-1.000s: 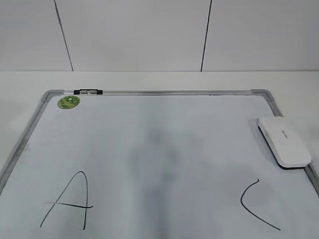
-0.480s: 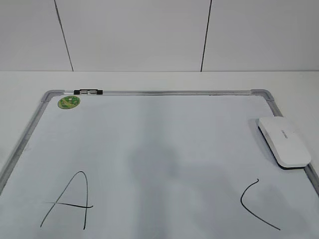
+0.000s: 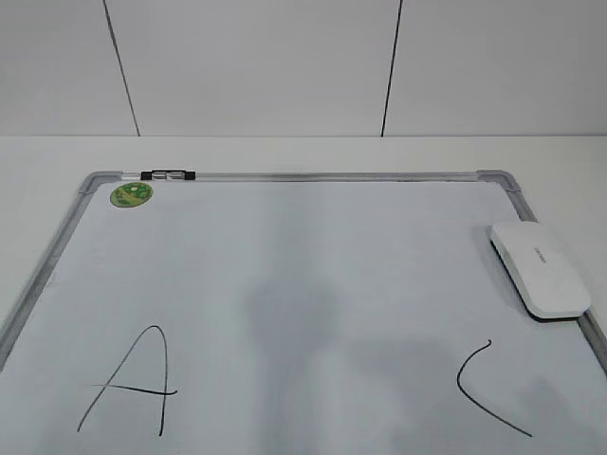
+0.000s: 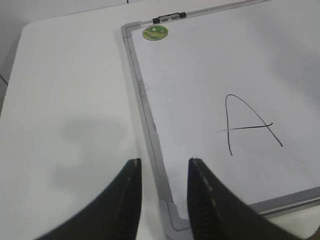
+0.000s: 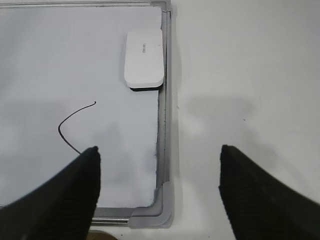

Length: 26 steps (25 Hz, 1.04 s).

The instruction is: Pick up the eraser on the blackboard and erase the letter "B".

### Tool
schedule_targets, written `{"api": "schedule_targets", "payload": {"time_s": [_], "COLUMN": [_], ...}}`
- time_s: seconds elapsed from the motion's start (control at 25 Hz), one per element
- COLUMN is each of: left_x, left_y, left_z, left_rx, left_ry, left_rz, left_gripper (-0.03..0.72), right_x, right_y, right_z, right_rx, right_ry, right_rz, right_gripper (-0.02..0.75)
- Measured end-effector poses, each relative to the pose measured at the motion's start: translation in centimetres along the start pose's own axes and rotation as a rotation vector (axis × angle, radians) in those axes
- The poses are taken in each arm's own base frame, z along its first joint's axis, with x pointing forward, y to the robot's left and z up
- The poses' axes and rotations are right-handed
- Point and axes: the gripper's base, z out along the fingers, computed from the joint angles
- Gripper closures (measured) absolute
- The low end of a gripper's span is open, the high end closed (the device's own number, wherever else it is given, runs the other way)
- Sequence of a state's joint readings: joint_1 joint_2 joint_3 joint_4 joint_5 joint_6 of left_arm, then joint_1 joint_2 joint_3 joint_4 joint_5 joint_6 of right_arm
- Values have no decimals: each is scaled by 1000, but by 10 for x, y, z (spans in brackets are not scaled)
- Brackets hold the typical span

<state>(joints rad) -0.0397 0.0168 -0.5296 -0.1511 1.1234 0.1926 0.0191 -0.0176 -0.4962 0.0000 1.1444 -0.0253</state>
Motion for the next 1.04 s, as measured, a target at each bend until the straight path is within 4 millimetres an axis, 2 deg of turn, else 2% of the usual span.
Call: {"api": "schedule_targets", "payload": {"time_s": [1.04], "left_x": [-1], "left_y": [-2], "left_z": [-1], "left_rx": [25], "left_ry": [-16], "left_rz": [-49], "left_gripper": [453], "right_x": [0], "right_y": [1], "right_z": [0], "right_rx": [-7], "right_ry": [1], "right_rz": [3], "right_gripper": [166]}}
